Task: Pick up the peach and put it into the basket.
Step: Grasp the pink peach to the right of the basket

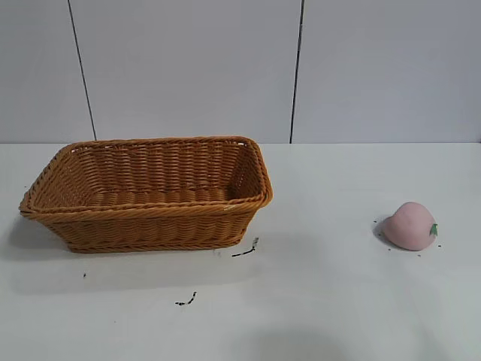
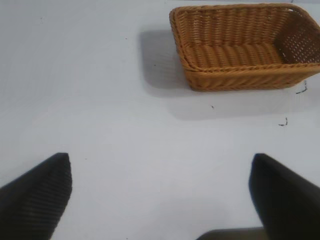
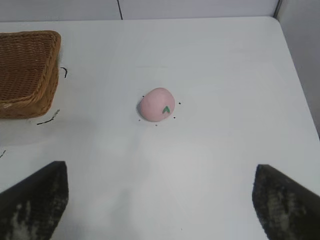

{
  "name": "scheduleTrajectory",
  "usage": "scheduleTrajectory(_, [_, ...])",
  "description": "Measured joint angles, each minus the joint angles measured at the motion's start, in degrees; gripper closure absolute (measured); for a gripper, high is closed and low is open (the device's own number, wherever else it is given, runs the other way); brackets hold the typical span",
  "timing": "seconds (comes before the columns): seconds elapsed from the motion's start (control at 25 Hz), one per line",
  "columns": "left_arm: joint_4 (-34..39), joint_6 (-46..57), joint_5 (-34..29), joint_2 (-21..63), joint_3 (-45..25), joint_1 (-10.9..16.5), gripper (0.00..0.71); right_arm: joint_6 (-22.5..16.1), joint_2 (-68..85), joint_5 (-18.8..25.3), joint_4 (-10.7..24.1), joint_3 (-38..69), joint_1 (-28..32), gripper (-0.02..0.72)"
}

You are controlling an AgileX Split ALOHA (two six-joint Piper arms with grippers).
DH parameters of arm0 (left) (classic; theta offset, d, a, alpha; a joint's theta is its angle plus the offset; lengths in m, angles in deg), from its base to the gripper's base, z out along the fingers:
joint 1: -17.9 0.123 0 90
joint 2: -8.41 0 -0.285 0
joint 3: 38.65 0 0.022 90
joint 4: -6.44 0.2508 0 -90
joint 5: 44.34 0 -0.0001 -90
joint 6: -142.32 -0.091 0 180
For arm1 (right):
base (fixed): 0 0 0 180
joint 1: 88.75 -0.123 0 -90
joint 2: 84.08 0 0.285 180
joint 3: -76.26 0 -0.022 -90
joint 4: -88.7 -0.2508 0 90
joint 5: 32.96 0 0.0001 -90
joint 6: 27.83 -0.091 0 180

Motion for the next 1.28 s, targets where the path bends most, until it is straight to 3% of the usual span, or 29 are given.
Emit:
scheduleTrajectory(0.24, [0.00, 0.00, 0.00, 0.00, 0.00, 0.00, 0.017, 0.24, -22.31, 1.44, 0.01, -12.59, -0.60, 0.008])
scheduleTrajectory(0.36, [0.00, 0.00, 0.00, 0.00, 0.00, 0.00, 0.017, 2.60, -30.29, 1.33, 0.07, -17.83, -2.68, 0.008])
scheduleTrajectory(0.56, [0.00, 0.00, 0.00, 0.00, 0.00, 0.00, 0.017, 2.39, -41.00, 1.01, 0.40, -24.71, -3.12, 0.008])
scheduleTrajectory(1.28, [0.00, 0.00, 0.00, 0.00, 0.00, 0.00, 0.017, 2.40, -58.90, -7.43, 0.47, -26.16, -2.56, 0.008])
